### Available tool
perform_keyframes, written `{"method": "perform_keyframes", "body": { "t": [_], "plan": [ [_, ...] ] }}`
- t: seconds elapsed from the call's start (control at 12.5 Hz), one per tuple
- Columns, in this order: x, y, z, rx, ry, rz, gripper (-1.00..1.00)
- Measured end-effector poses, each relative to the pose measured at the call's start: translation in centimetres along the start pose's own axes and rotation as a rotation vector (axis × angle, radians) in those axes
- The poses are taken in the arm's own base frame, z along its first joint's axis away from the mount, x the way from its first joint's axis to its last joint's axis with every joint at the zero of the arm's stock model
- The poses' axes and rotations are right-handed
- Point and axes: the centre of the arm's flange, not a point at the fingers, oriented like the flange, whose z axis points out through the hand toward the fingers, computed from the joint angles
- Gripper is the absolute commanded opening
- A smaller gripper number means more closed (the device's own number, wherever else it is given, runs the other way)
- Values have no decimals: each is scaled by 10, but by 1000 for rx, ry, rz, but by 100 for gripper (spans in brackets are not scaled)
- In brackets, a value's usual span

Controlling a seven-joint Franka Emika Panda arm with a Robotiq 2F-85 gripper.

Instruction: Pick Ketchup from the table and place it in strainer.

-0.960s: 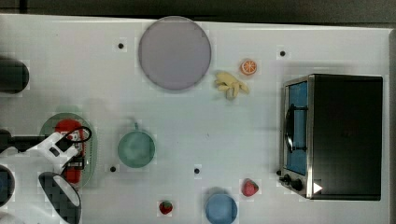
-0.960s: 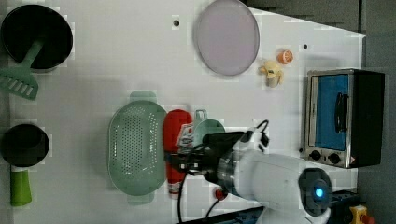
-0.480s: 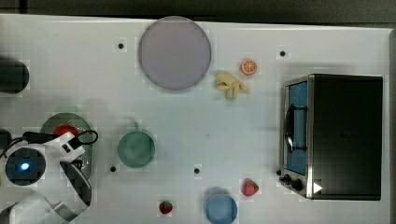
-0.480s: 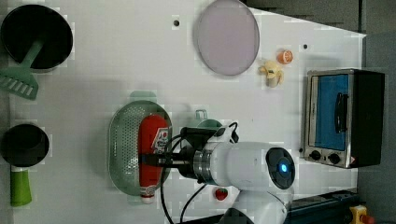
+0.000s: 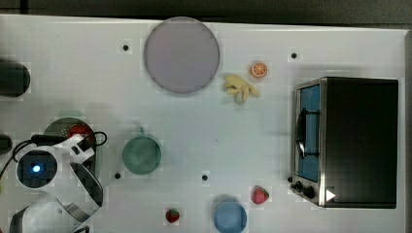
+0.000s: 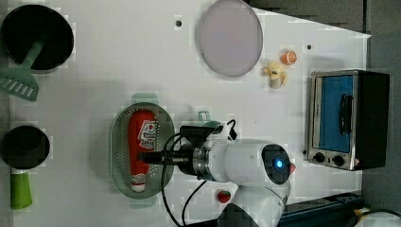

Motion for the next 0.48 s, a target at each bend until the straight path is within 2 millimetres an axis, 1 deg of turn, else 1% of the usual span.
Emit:
{"method": "perform_keyframes", "body": {
  "t": [0.08, 0.16, 0.24, 0.32, 0.48],
  "plan": [
    [1, 1, -11, -19, 17, 10, 100],
    [4, -1, -30, -47, 41, 19, 100],
    [8, -4, -53, -85, 56, 36, 100],
    [14, -6, -81, -116, 79, 58, 100],
    [23, -4, -148, -199, 134, 93, 100]
  ]
}}
